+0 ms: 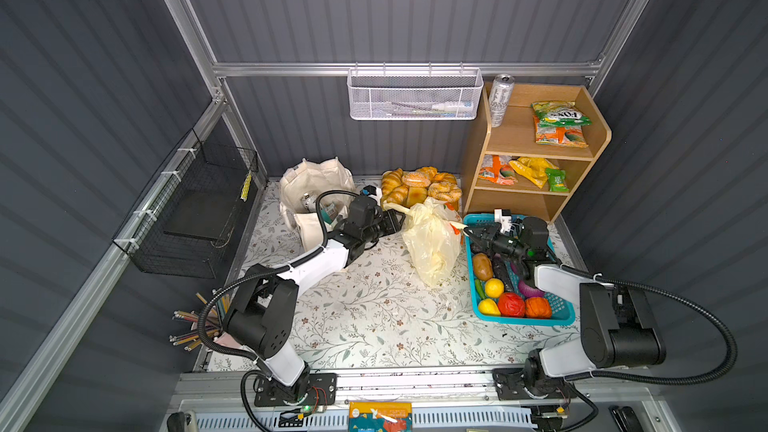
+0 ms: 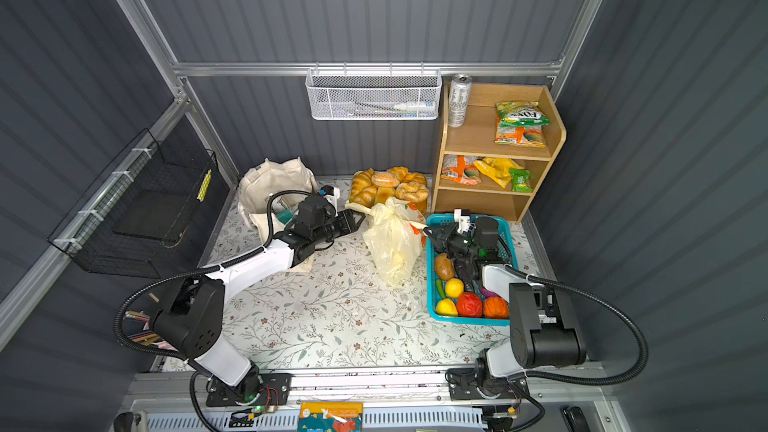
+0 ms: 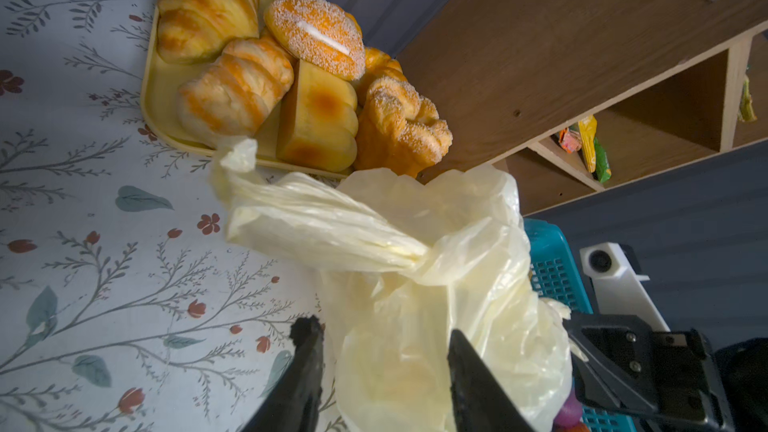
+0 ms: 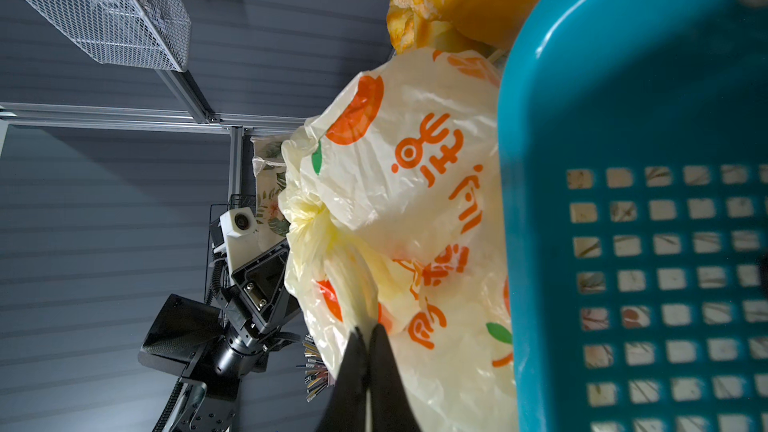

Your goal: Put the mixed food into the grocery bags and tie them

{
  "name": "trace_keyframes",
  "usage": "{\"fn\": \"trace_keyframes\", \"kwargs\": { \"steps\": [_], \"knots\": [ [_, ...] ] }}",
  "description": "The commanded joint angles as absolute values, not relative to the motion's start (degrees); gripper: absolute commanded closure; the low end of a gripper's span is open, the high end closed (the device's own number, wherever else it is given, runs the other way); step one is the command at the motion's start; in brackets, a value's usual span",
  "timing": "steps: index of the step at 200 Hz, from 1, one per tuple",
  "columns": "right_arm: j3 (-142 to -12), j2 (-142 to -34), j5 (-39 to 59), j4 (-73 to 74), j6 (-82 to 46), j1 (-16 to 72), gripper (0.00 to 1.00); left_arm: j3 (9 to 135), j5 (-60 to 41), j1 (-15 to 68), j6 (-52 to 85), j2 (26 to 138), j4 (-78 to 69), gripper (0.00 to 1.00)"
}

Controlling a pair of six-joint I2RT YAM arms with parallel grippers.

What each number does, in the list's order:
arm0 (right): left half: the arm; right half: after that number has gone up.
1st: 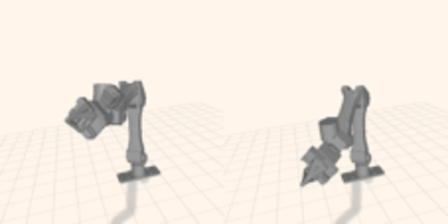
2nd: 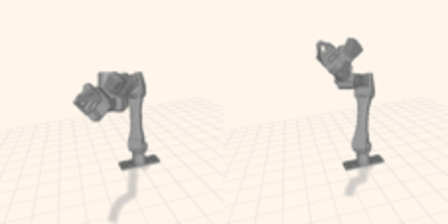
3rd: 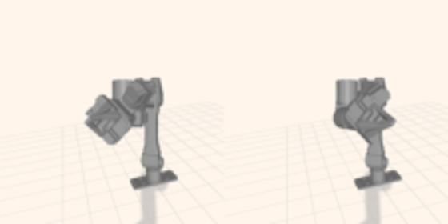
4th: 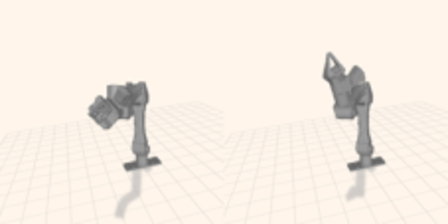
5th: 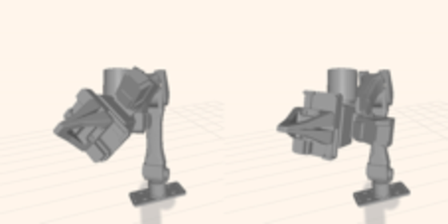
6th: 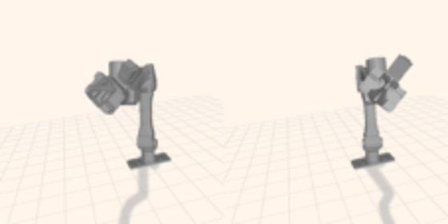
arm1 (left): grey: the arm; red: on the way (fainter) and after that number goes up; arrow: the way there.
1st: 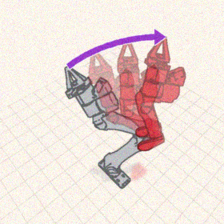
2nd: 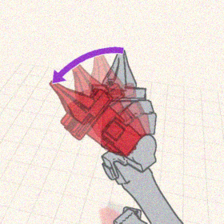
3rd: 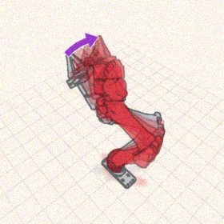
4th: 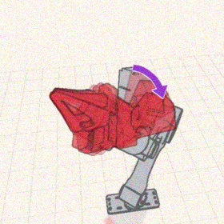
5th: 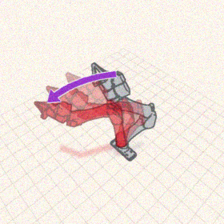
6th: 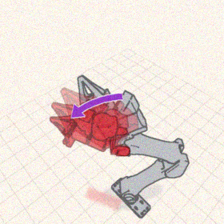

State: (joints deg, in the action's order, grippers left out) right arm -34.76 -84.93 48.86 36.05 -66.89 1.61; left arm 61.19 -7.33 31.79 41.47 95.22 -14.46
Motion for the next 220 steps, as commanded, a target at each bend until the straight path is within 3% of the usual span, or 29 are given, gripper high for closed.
{"fn": "trace_keyframes", "kwargs": {
  "steps": [1, 87, 153, 220],
  "knots": [
    [-34.28, -85.25, 49.92, 37.35, -66.62, 1.85, 1.0, 59.74, -1.86, 31.99, 45.77, 97.73, -24.07, 0.49],
    [-33.37, -84.47, 49.86, 37.61, -66.55, 1.85, 1.0, 63.27, 1.84, 31.99, 50.89, 106.76, -35.33, 0.45],
    [-33.68, -84.62, 50.01, 37.68, -66.62, 1.89, 1.0, 58.79, 1.98, 32.43, 51.99, 104.7, -43.36, 0.43],
    [-33.02, -84.27, 50.1, 37.61, -66.62, 1.85, 1.0, 66.28, 0.01, 32.43, 52.98, 112.31, -43.73, 0.41]
  ]
}}
